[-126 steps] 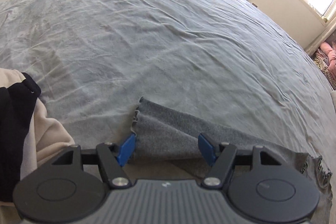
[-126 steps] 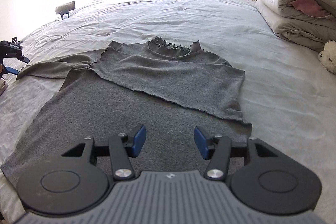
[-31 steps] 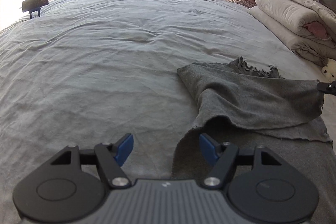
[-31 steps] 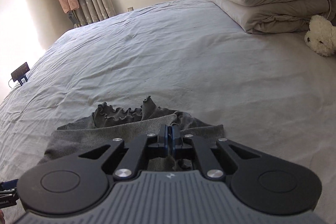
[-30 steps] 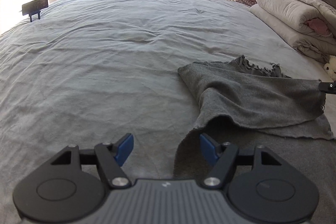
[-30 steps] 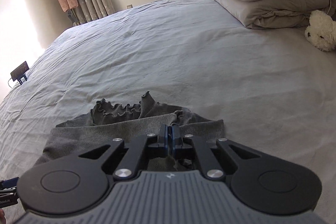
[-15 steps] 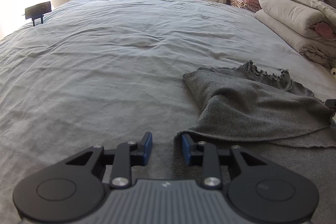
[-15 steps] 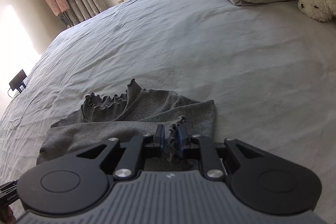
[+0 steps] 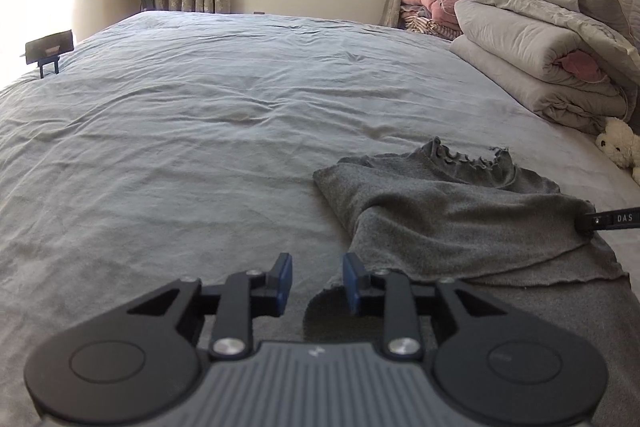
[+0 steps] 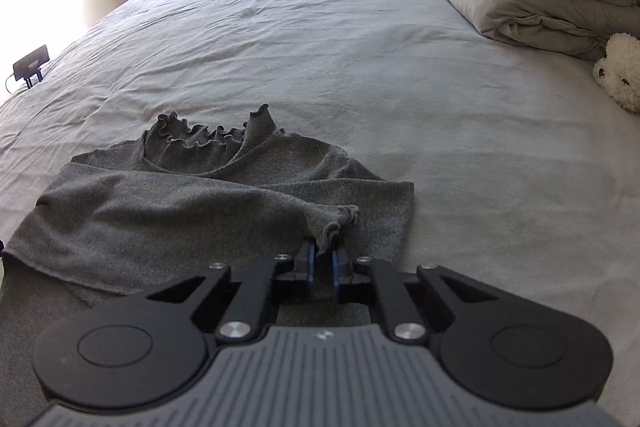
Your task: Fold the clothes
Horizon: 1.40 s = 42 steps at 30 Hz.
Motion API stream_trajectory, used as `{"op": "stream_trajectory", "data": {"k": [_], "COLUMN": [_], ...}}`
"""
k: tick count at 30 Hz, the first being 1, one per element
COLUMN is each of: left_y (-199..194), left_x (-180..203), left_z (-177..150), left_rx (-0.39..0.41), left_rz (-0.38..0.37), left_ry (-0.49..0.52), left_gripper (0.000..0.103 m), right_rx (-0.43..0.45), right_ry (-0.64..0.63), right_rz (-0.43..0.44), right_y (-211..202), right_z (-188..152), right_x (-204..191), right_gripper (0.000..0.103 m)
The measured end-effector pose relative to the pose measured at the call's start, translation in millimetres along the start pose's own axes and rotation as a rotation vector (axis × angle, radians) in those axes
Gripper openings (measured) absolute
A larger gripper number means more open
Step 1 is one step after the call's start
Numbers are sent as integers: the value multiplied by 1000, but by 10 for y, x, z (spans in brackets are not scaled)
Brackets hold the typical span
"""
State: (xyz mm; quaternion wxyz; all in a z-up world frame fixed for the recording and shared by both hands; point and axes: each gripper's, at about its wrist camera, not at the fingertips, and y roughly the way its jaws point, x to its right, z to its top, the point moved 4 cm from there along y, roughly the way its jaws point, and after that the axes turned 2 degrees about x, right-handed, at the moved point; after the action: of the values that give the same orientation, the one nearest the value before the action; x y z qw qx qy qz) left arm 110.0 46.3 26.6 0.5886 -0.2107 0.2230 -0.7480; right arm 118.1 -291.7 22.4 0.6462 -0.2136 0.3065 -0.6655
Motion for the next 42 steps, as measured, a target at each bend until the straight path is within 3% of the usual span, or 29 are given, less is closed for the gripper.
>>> {"op": "stream_trajectory", "data": {"k": [1, 4, 6, 7, 8, 10, 13, 16, 19, 20, 22, 25, 27, 30, 33, 34, 36, 37, 38, 39, 42], "left_y": [-12, 40, 134, 180, 218, 216, 167, 128, 89, 70, 35, 30, 57, 153, 262, 295, 361, 380, 390, 391, 352], "left_x": [36, 118, 127, 110, 79, 13, -80, -123, -154, -171, -236, -393, -469, -434, -301, -271, -224, -207, -187, -169, -170], "left_z": [7, -16, -69, -97, -122, -112, -69, -60, -27, -6, 49, 105, 112, 94, 45, 23, -29, -50, -68, -81, -56], "left_rx": [18, 19, -22, -46, -68, -79, -83, -95, -116, -122, -131, -148, -152, -143, -134, -136, -137, -135, -131, -130, -135], "left_rz": [3, -3, 25, 42, 57, 50, 17, -1, -44, -65, -120, -167, -190, -209, -184, -173, -146, -137, -132, -130, -115], "left_ry": [24, 78, 114, 123, 123, 94, 30, 8, -9, -21, -65, -155, -213, -268, -242, -231, -202, -182, -161, -143, -126], "left_gripper": [53, 52, 30, 7, 4, 2, 1, 1, 1, 1, 1, 2, 4, 10, 30, 30, 29, 25, 13, 8, 5], "right_rx": [5, -7, -29, -43, -58, -100, -175, -207, -115, -74, 0, 46, 18, -12, -55, -82, -135, -162, -178, -165, -63], "right_ry": [5, 99, 188, 228, 257, 285, 255, 118, -69, -119, -218, -373, -443, -560, -645, -669, -717, -741, -756, -738, -536], "right_rz": [9, 84, 150, 177, 196, 190, 116, 58, -12, -12, 27, 156, 269, 333, 331, 319, 297, 285, 281, 288, 331], "right_y": [-45, -259, -423, -485, -530, -535, -280, -127, -194, -221, -254, -179, -14, 334, 621, 710, 886, 973, 1022, 991, 841], "right_z": [22, 88, 102, 87, 57, -32, -192, -208, 29, 128, 342, 516, 548, 549, 501, 472, 415, 387, 373, 407, 652], "right_x": [-1, 37, 84, 110, 140, 199, 276, 172, -116, -240, -575, -1203, -1633, -2259, -2603, -2655, -2758, -2810, -2838, -2818, -2622], "right_gripper": [8, 8, 8, 8, 8, 8, 8, 8, 27, 50, 73, 73, 73, 68, 64, 58, 36, 11, 10, 7, 5]}}
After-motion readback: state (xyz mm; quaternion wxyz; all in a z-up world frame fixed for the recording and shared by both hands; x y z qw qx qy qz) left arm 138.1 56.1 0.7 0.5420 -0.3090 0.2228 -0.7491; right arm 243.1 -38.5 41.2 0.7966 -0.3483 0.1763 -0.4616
